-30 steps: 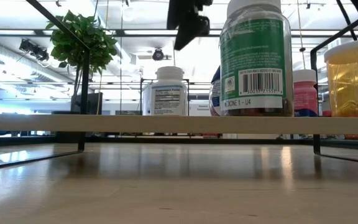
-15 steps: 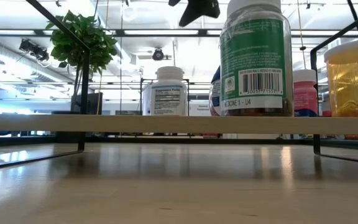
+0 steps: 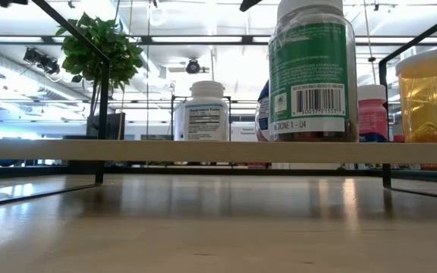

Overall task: Pick and place medicine bottles onto shelf by color
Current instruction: Put the yellow pill bottle on the shelf

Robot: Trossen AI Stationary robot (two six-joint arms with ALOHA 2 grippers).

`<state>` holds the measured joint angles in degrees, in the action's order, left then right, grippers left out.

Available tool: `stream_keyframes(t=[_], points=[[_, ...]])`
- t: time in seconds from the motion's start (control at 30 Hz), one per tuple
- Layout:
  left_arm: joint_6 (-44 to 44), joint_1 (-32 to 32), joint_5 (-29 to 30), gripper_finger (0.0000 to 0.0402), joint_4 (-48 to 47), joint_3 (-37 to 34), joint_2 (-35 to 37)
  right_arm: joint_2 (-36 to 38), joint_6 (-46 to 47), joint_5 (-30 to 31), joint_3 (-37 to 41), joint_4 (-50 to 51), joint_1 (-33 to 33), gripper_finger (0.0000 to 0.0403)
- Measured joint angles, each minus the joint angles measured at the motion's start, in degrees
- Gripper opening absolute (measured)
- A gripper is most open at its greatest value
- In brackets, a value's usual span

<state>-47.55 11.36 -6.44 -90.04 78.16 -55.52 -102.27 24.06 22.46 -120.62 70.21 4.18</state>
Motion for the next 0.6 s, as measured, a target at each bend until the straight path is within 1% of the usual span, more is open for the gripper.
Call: stream_keyframes(t=[0.17, 0.33, 0.43, 0.5, 0.6], points=[[-0.8, 9.4, 0.1, 0.0272, 1.3, -5.2, -0.1, 0.1, 0.0, 0.2, 0.0, 0.0, -1.7, 0.0257], [-1.3, 17.6, 0.1, 0.0279, 9.4, -13.0, -0.4, 0.1, -0.1, 0.2, 0.0, 0.0, -2.2, 0.0257], [-1.6, 21.3, 0.1, 0.0283, 13.6, -17.9, -0.4, 0.1, -0.1, 0.2, 0.0, 0.0, -2.2, 0.0257], [-1.6, 23.4, 0.6, 0.0283, 14.1, -20.1, -0.4, 0.1, -0.1, 0.2, 0.0, 0.0, -2.2, 0.0257], [-1.5, 26.4, 3.5, 0.0284, 15.0, -22.2, -0.4, 0.1, -0.1, 0.2, 0.0, 0.0, -2.2, 0.0257]])
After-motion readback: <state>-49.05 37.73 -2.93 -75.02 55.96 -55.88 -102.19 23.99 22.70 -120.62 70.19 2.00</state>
